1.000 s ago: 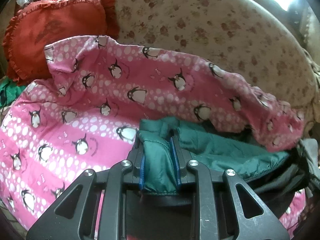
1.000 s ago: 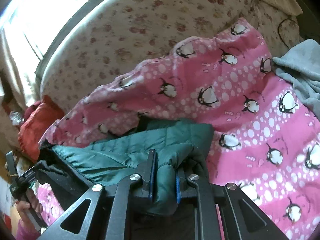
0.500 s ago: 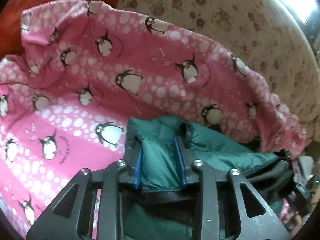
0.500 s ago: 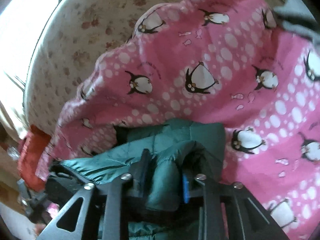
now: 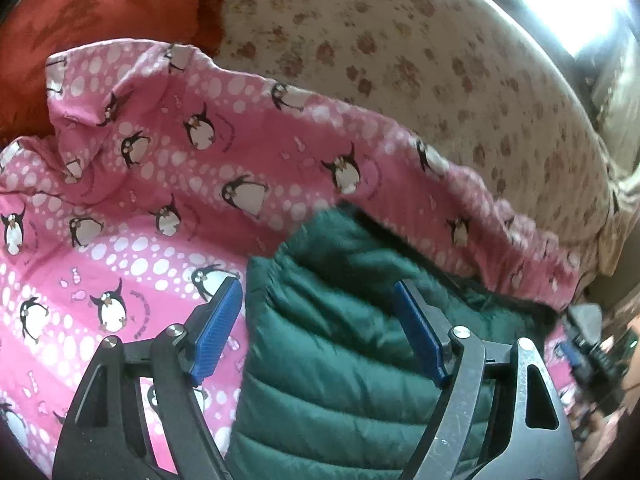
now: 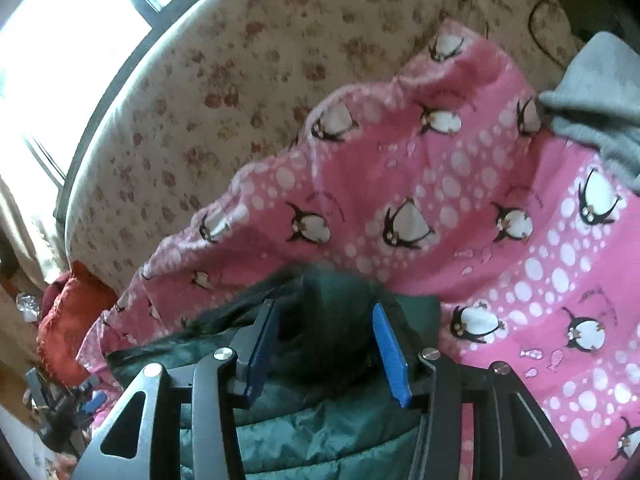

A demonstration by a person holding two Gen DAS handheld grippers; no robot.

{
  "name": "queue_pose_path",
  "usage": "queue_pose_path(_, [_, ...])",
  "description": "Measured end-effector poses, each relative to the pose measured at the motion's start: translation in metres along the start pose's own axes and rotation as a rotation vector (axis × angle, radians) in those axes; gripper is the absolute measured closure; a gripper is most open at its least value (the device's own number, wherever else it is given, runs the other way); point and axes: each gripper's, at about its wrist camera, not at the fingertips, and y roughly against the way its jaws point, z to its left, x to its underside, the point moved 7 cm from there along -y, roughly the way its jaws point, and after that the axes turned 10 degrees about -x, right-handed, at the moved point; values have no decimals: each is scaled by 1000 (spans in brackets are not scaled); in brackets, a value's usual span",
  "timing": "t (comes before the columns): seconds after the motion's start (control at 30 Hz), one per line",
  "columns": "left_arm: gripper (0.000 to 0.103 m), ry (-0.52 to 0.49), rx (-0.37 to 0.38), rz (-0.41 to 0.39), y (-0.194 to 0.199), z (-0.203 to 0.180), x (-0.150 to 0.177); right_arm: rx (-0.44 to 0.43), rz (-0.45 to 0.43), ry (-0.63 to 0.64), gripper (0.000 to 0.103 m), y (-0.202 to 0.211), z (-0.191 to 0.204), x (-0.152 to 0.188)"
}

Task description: Fold large clothes

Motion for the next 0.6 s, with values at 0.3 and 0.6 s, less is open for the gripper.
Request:
queue_pose_path(0.3, [24, -67, -89, 26, -25, -24, 23, -29, 138, 197, 57, -28, 56, 31])
queue_pose_path(0.6, [24, -93, -175, 43, -48, -18, 33, -6, 249, 368, 57, -85, 91, 70])
